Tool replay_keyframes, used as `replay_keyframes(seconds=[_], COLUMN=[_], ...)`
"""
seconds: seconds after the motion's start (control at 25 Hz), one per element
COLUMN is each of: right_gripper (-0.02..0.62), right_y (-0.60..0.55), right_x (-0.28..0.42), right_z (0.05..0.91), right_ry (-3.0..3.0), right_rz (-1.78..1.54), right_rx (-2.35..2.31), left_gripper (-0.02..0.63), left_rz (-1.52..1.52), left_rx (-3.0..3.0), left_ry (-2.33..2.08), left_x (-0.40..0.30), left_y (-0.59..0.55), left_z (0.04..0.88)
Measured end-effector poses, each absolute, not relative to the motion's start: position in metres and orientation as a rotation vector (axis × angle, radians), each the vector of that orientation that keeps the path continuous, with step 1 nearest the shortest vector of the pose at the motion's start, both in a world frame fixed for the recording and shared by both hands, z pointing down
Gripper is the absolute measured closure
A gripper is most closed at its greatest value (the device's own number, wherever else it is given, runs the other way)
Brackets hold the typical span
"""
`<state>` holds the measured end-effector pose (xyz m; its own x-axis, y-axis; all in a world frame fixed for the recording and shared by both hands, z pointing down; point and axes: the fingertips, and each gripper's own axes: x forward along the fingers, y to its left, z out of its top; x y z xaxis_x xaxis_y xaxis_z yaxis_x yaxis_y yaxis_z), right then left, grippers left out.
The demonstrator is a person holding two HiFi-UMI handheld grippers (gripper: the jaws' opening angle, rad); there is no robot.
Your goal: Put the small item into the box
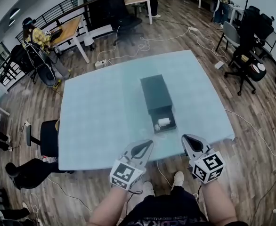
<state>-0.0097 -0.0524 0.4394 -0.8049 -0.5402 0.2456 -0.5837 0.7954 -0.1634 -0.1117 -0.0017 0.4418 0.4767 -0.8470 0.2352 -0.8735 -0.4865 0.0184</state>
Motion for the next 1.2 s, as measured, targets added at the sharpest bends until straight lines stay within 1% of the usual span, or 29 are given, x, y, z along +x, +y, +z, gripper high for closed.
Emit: replay_keyframes(seconds=[1.2], right_gripper=[0.577], right_y=[-0.025], right_x=[-0.018], right_z=[0.431], right_ry=[-2.780], right_rz=[0.286], right_rx=[0.889], left_gripper=[0.572], left_rz=[0.270], left_rx=[2.614], left_ry=[-1.503], left_x=[-0.121], left_y=[0.017], left_z=[0.431])
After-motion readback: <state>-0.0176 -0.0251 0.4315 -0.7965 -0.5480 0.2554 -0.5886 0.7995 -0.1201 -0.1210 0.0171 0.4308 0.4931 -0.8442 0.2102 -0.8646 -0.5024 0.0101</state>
